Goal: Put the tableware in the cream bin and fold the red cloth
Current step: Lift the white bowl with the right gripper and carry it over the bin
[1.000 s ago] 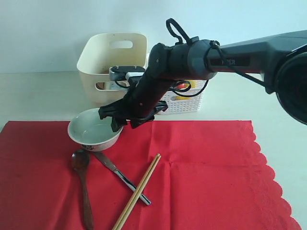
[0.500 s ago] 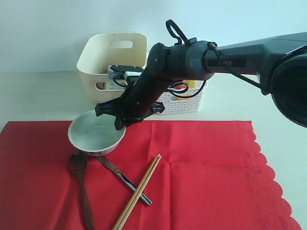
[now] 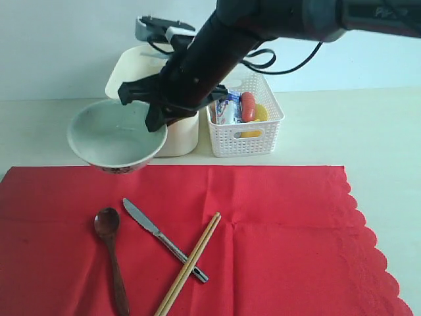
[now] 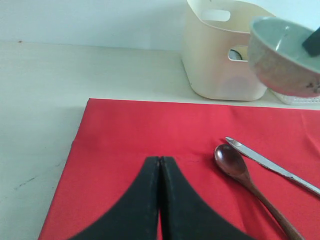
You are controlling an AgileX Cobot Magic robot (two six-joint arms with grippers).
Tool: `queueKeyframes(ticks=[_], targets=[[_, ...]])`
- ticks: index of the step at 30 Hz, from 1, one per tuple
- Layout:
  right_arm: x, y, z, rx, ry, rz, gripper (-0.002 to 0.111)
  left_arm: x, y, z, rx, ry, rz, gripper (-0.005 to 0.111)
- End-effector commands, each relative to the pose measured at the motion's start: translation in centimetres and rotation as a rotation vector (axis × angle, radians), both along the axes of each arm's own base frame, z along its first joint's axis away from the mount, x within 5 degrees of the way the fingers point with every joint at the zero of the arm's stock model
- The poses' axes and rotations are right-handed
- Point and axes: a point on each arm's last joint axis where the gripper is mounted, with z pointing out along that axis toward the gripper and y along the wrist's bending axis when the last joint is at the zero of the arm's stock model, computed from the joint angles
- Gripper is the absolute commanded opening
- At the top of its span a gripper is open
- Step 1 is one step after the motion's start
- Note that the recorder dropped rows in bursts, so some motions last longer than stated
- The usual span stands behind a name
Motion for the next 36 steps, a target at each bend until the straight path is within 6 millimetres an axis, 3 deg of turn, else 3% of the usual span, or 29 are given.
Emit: queueKeyframes(ticks=[1, 9, 18, 31, 36], targets=[[-1.3, -0.7, 4.3, 0.056, -0.069, 0.032, 0.000, 0.0, 0.0, 0.0, -0.010, -0.011, 0.005, 0.000], [-2.1, -1.5, 8.7, 0.142, -0.209, -0.009, 0.000, 0.0, 0.0, 0.0, -0.010, -0.011, 0.005, 0.000], [-1.6, -2.2, 11.2, 0.175, -0.398, -0.071, 0.000, 0.0, 0.0, 0.0, -0.010, -0.011, 0.005, 0.000], [0.1, -3.6, 11.9, 0.050, -0.631, -0.141, 0.000, 0.0, 0.0, 0.0, -0.010, -0.011, 0.005, 0.000], [1.2, -3.1, 11.1, 0.044, -0.701, -0.145, 0.000, 0.0, 0.0, 0.0, -0.010, -0.011, 0.005, 0.000]])
